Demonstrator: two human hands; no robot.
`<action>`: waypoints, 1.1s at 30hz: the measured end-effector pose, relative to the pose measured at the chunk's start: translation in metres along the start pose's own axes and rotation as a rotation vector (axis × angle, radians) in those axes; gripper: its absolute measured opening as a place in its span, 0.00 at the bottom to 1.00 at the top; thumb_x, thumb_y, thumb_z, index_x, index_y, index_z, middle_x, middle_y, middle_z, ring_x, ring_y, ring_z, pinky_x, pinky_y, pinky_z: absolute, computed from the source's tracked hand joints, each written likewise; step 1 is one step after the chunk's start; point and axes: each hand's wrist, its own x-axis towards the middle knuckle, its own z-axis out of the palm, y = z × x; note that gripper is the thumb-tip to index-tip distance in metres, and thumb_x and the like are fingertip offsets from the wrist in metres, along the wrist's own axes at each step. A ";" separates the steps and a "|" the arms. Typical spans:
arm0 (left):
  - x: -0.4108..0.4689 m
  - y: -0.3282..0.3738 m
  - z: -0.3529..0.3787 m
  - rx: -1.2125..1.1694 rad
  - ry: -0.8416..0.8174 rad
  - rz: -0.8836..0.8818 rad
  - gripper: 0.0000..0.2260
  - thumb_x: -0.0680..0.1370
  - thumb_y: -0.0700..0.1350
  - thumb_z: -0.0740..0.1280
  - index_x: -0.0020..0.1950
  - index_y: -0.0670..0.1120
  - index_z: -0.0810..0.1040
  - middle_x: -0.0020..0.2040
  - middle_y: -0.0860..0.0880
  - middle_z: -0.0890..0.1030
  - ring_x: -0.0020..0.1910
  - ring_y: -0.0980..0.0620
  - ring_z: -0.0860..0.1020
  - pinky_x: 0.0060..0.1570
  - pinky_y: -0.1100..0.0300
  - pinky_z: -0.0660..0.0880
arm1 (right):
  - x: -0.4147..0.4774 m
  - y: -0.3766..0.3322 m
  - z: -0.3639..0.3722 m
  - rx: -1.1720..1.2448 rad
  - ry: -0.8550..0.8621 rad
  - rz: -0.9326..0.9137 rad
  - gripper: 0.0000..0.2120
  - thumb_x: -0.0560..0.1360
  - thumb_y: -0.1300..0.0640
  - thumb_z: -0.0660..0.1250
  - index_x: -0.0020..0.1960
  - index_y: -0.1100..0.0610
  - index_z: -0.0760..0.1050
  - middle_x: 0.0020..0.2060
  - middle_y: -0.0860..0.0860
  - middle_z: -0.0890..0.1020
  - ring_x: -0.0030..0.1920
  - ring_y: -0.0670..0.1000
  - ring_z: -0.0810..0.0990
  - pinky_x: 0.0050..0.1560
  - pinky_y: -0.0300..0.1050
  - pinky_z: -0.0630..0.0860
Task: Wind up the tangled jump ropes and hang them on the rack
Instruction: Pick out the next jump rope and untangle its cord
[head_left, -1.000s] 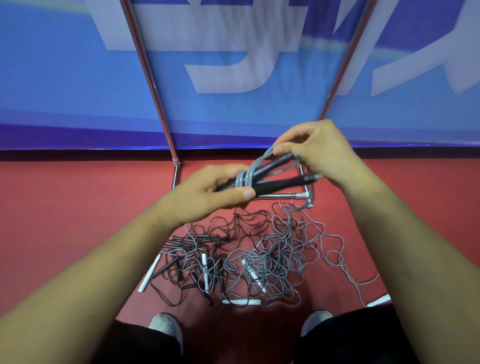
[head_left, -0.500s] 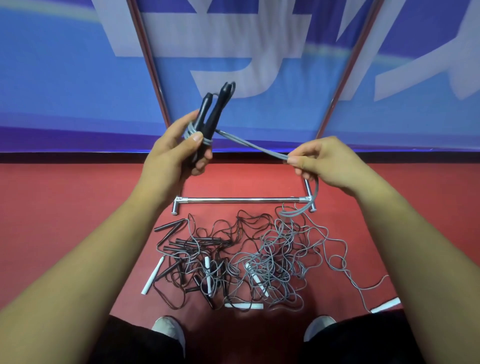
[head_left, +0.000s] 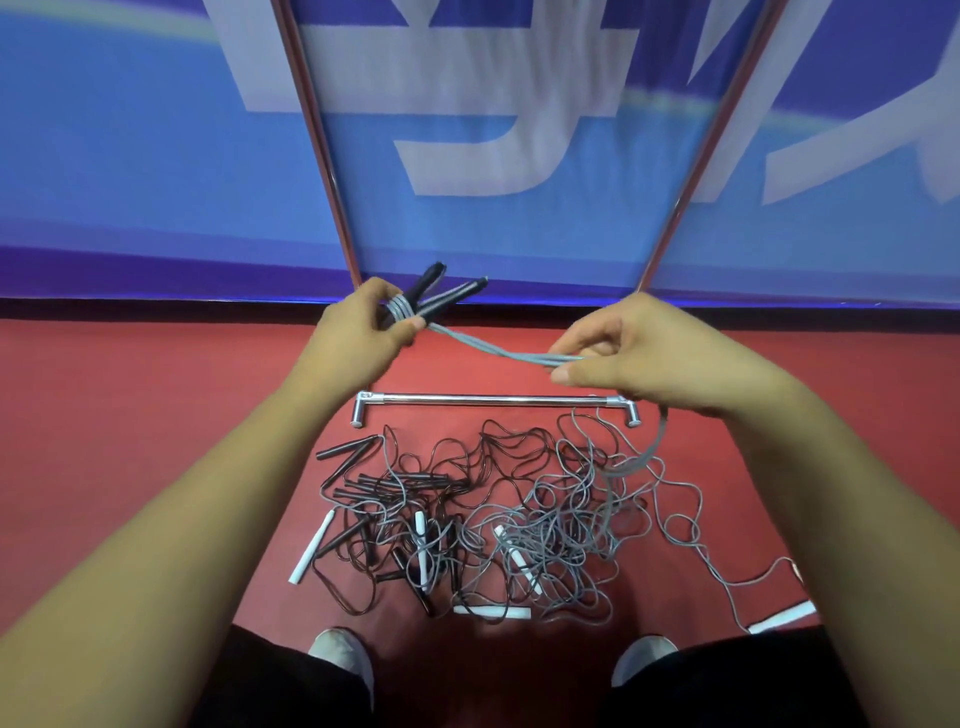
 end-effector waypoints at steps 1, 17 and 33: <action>-0.002 0.000 0.004 0.104 0.004 0.025 0.12 0.78 0.49 0.72 0.58 0.47 0.76 0.45 0.48 0.82 0.43 0.47 0.78 0.42 0.58 0.69 | 0.001 -0.004 0.004 -0.030 -0.004 -0.024 0.03 0.73 0.54 0.75 0.45 0.53 0.85 0.25 0.48 0.66 0.27 0.47 0.62 0.29 0.40 0.62; -0.021 0.021 0.045 0.422 -0.559 0.466 0.23 0.70 0.62 0.75 0.56 0.49 0.80 0.32 0.51 0.73 0.36 0.47 0.73 0.37 0.56 0.69 | 0.011 0.001 0.007 -0.045 0.361 -0.144 0.03 0.75 0.57 0.73 0.46 0.54 0.86 0.40 0.46 0.86 0.46 0.45 0.83 0.52 0.46 0.78; -0.043 0.041 0.027 -0.501 -0.565 0.407 0.07 0.78 0.52 0.68 0.53 0.52 0.80 0.39 0.41 0.79 0.36 0.51 0.74 0.37 0.57 0.70 | 0.026 0.038 -0.017 0.195 0.614 -0.059 0.05 0.70 0.61 0.77 0.41 0.57 0.81 0.36 0.63 0.82 0.36 0.50 0.76 0.39 0.42 0.71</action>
